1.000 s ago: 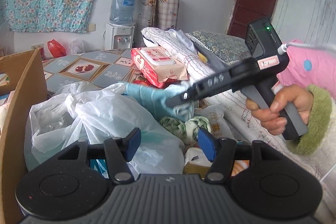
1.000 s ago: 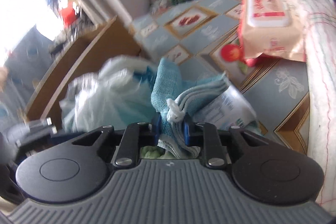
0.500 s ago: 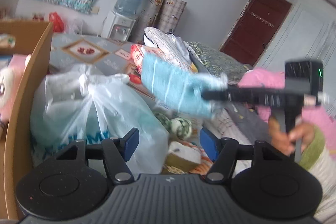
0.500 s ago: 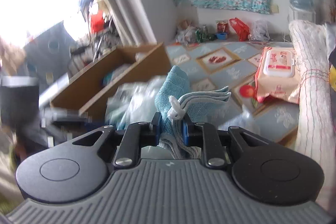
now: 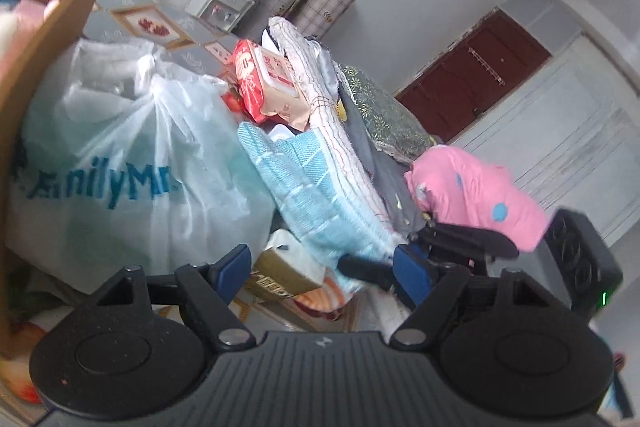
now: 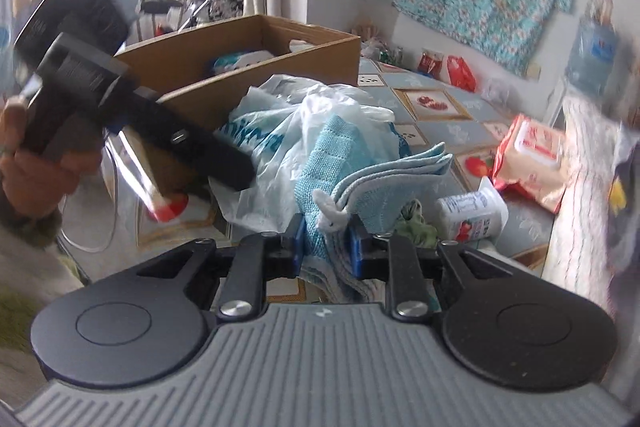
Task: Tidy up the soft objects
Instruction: 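Lift the blue towel with the right gripper off the pile, then carry the towel into the box and open the right gripper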
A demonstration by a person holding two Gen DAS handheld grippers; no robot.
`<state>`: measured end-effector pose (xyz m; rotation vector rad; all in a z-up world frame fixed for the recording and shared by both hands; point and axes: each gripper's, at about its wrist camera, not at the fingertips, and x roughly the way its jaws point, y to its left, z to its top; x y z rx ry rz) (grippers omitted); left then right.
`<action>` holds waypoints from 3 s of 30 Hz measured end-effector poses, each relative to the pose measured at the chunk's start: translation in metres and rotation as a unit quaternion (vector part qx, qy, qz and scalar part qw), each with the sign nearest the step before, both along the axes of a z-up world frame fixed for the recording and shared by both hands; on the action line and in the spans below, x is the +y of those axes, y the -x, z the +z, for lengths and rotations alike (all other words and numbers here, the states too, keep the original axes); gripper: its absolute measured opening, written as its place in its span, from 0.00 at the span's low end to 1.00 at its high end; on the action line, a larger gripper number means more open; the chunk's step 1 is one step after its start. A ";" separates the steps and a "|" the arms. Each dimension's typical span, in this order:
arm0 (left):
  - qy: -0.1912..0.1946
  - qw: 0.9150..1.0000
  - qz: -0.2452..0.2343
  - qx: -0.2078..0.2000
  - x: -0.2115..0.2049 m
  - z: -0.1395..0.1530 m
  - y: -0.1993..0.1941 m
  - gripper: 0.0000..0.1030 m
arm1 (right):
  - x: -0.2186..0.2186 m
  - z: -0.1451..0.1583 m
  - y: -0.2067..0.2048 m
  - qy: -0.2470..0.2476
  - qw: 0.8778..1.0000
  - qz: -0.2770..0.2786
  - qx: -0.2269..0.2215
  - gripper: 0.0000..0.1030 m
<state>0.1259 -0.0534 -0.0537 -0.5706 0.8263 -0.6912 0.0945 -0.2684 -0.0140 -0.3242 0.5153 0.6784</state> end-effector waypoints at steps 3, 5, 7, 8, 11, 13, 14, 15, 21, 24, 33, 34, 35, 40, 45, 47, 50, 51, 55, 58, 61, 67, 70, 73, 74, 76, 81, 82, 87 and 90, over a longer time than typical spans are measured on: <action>0.002 1.000 0.008 0.018 -0.009 -0.006 -0.012 0.76 | 0.010 -0.004 0.007 0.032 0.999 0.015 -0.021 0.25; -0.006 1.000 0.017 0.016 -0.013 -0.007 -0.016 0.76 | 0.016 -0.007 0.014 0.054 0.998 0.027 -0.035 0.28; -0.011 1.000 0.015 0.013 -0.017 -0.007 -0.019 0.76 | 0.020 -0.010 0.018 0.067 0.996 0.042 -0.045 0.30; -0.013 1.000 0.014 0.011 -0.018 -0.006 -0.019 0.76 | 0.021 -0.011 0.019 0.070 0.995 0.048 -0.047 0.32; -0.026 1.000 0.015 0.007 -0.024 -0.007 -0.022 0.76 | 0.023 -0.014 0.023 0.070 0.994 0.064 -0.047 0.35; -0.034 0.999 0.018 0.007 -0.026 -0.008 -0.023 0.73 | 0.023 -0.016 0.022 0.061 0.995 0.073 -0.038 0.37; -0.038 0.999 0.021 0.009 -0.027 -0.010 -0.024 0.70 | 0.023 -0.017 0.021 0.055 0.995 0.078 -0.031 0.38; -0.042 0.999 0.024 0.012 -0.027 -0.012 -0.025 0.64 | 0.023 -0.017 0.021 0.051 0.995 0.082 -0.026 0.39; -0.052 0.998 0.030 0.026 -0.026 -0.024 -0.033 0.49 | 0.005 -0.010 0.015 0.010 0.997 0.082 0.004 0.41; -0.052 0.998 0.028 0.027 -0.026 -0.027 -0.033 0.49 | -0.019 -0.002 0.002 -0.039 0.996 0.070 0.041 0.48; -0.049 0.998 0.021 0.041 -0.021 -0.032 -0.036 0.59 | -0.078 0.003 -0.058 -0.226 0.965 -0.047 0.126 0.75; -0.048 0.998 0.020 0.042 -0.021 -0.032 -0.037 0.59 | -0.080 0.000 -0.066 -0.238 0.960 -0.053 0.137 0.75; -0.047 0.998 0.020 0.042 -0.021 -0.033 -0.038 0.59 | -0.081 -0.002 -0.074 -0.246 0.957 -0.059 0.144 0.75; -0.053 0.998 0.016 0.033 -0.023 -0.034 -0.039 0.59 | -0.071 -0.016 -0.101 -0.248 0.951 -0.068 0.171 0.72; -0.061 0.998 0.016 0.011 -0.024 -0.034 -0.036 0.51 | -0.052 -0.029 -0.117 -0.238 0.949 -0.069 0.196 0.59; -0.062 0.998 0.015 0.002 -0.025 -0.034 -0.035 0.47 | -0.049 -0.032 -0.119 -0.243 0.946 -0.065 0.206 0.53; -0.060 0.998 0.010 -0.012 -0.025 -0.032 -0.031 0.38 | -0.046 -0.032 -0.118 -0.251 0.943 -0.058 0.210 0.39; -0.061 0.998 0.009 -0.018 -0.025 -0.031 -0.030 0.35 | -0.046 -0.030 -0.116 -0.253 0.943 -0.058 0.207 0.35; -0.076 0.996 0.010 -0.049 -0.025 -0.024 -0.022 0.28 | -0.043 -0.019 -0.102 -0.242 0.954 -0.057 0.170 0.26; -0.090 0.993 0.012 -0.074 -0.027 -0.016 -0.012 0.26 | -0.045 -0.009 -0.089 -0.243 0.957 -0.057 0.148 0.24; -0.099 0.990 0.012 -0.103 -0.029 -0.006 -0.002 0.24 | -0.048 0.001 -0.075 -0.247 0.959 -0.054 0.126 0.22; -0.101 0.984 0.019 -0.146 -0.025 0.016 0.018 0.23 | -0.044 0.027 -0.049 -0.251 0.963 -0.046 0.088 0.20; -0.102 0.980 0.033 -0.165 -0.013 0.029 0.029 0.23 | -0.034 0.044 -0.039 -0.253 0.965 -0.029 0.070 0.20; -0.118 0.975 0.061 -0.179 0.005 0.046 0.040 0.23 | -0.015 0.061 -0.037 -0.257 0.965 -0.005 0.057 0.20; -0.124 0.973 0.073 -0.183 0.014 0.051 0.044 0.22 | -0.006 0.066 -0.037 -0.260 0.964 0.007 0.054 0.20; -0.142 0.967 0.098 -0.185 0.031 0.062 0.050 0.22 | 0.015 0.075 -0.042 -0.264 0.963 0.032 0.054 0.20; -0.183 0.953 0.162 -0.180 0.088 0.088 0.056 0.22 | 0.092 0.100 -0.067 -0.263 0.958 0.098 0.065 0.20; -0.191 0.950 0.174 -0.175 0.101 0.093 0.055 0.22 | 0.110 0.104 -0.074 -0.260 0.957 0.110 0.069 0.20; -0.253 0.936 0.209 -0.128 0.165 0.106 0.031 0.23 | 0.211 0.116 -0.121 -0.241 0.953 0.136 0.126 0.20; -0.298 0.926 0.223 -0.068 0.199 0.098 -0.002 0.23 | 0.273 0.105 -0.157 -0.218 0.952 0.121 0.179 0.20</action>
